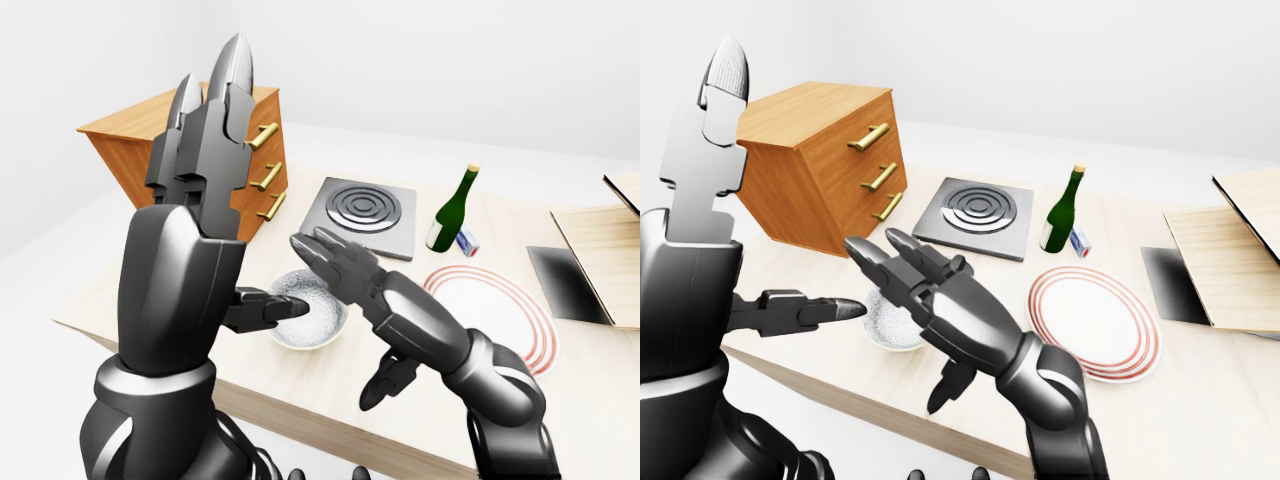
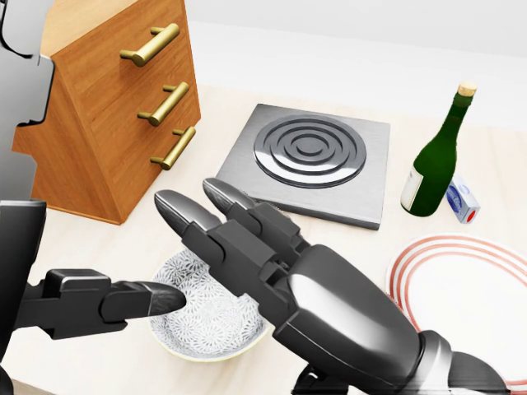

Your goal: Pick up the akita bowl and put it on the plate.

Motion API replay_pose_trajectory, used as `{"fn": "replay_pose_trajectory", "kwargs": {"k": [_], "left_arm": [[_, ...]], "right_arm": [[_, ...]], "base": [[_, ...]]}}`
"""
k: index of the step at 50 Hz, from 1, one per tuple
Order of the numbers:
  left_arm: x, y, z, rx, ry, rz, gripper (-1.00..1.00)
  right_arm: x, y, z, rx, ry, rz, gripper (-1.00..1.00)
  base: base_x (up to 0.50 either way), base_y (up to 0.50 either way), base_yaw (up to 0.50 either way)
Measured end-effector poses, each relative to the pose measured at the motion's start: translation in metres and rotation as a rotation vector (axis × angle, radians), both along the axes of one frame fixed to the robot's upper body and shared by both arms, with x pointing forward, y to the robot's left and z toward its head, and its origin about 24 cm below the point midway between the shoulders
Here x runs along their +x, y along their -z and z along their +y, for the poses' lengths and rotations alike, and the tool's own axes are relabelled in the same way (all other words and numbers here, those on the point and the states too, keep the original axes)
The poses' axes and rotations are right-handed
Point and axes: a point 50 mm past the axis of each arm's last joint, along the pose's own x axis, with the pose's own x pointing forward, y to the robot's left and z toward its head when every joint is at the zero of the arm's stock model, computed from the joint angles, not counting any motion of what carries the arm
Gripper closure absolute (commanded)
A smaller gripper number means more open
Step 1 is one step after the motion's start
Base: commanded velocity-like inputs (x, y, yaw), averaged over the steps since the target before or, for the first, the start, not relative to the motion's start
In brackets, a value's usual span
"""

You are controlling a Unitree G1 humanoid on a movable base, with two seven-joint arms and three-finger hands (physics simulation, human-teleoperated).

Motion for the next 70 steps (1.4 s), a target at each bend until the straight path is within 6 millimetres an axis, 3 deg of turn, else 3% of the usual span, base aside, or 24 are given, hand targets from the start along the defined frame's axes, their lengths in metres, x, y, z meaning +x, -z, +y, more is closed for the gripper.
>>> {"fn": "replay_pose_trajectory", "kwargs": {"k": [12,26,30,36,43,59,70], "left_arm": [[0.000,0.002,-0.001,0.013,0.003,0.004,-1.00],[-0.002,0.005,-0.005,0.054,0.010,0.006,-1.00],[-0.007,0.016,-0.015,0.126,0.050,0.038,-1.00],[-0.013,0.041,-0.026,0.115,0.145,0.198,-1.00],[-0.020,0.057,-0.033,0.086,0.216,0.308,-1.00],[-0.027,0.068,-0.038,0.049,0.270,0.393,-1.00],[-0.027,0.070,-0.037,0.042,0.274,0.405,-1.00]], "right_arm": [[0.039,0.013,0.006,-0.130,0.116,0.024,-1.00],[0.062,0.042,0.011,-0.289,0.206,0.117,-1.00],[0.064,0.051,0.013,-0.321,0.213,0.148,-1.00],[0.062,0.062,0.017,-0.360,0.209,0.179,-1.00],[0.056,0.079,0.019,-0.419,0.207,0.227,-1.00],[0.049,0.108,0.029,-0.547,0.203,0.292,-1.00],[0.057,0.124,0.031,-0.609,0.231,0.317,-1.00]], "base": [[0.00,0.00,0.00],[0.00,0.00,0.00],[0.00,0.00,0.00],[0.00,0.00,0.00],[0.00,0.00,0.00],[0.00,0.00,0.00],[0.00,0.00,0.00]]}}
